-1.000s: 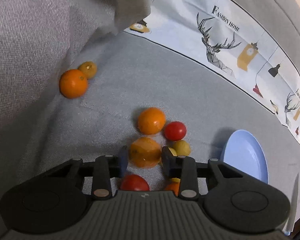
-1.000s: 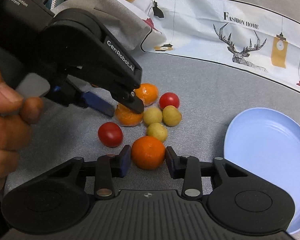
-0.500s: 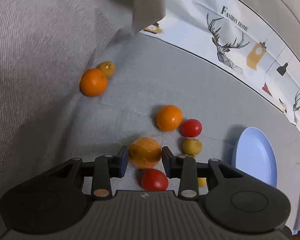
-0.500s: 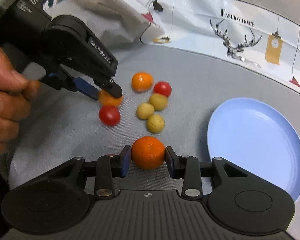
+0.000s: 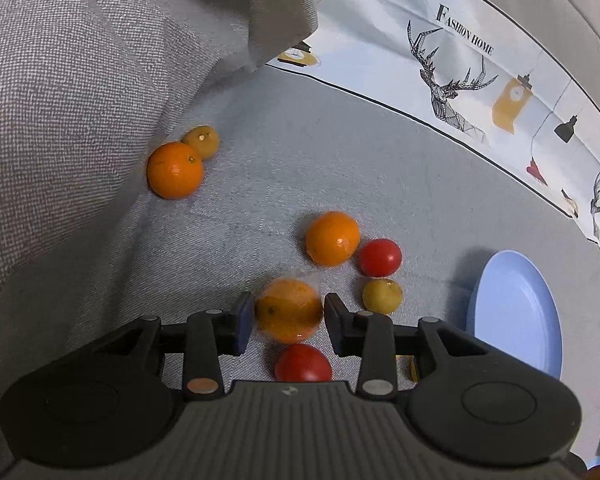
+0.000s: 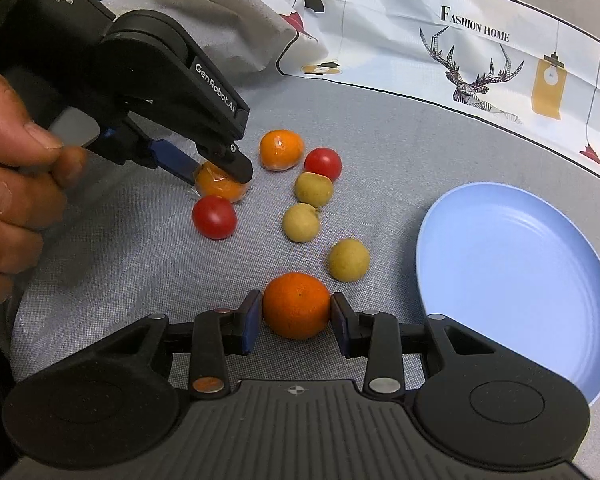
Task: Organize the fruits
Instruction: 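Close the left tool on a large orange while the right tool grasps a tangerine, then carry the orange in the left tool over the plate while the right tool carries the tangerine there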
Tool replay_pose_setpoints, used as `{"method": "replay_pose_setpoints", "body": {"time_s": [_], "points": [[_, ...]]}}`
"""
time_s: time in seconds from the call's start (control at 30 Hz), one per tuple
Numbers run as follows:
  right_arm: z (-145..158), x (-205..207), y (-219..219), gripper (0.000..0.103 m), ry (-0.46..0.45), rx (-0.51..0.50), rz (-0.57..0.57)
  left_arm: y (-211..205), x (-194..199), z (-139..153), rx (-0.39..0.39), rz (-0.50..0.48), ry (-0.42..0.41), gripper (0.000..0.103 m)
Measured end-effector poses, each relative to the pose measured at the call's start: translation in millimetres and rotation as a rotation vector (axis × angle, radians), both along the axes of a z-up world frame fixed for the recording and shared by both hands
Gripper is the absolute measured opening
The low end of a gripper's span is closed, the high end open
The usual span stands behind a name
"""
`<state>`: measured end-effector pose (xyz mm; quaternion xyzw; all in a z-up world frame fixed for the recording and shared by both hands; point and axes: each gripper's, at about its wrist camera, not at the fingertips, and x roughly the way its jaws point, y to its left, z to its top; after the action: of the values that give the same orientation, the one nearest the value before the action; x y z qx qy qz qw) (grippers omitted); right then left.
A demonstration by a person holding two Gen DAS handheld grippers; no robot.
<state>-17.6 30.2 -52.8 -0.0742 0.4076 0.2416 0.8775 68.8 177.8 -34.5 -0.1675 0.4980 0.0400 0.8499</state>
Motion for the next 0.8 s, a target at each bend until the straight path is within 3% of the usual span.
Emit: {"method": "replay_pose_setpoints", "body": {"time_s": [0.43, 0.67, 0.8], "points": [[9, -3, -8, 0.038, -0.036, 0.025, -0.017, -6, 1, 0, 0.042, -0.029, -0.011, 0.041], [35, 1, -29, 0.038, -0.079, 0.079, -0.044, -8, -4, 8, 0.060, -0.038, -0.043, 0.041], [63, 9, -57, 0.038, -0.142, 0.105, -0.084, -7, -7, 16, 0.064, -0.027, -0.075, 0.041]]}}
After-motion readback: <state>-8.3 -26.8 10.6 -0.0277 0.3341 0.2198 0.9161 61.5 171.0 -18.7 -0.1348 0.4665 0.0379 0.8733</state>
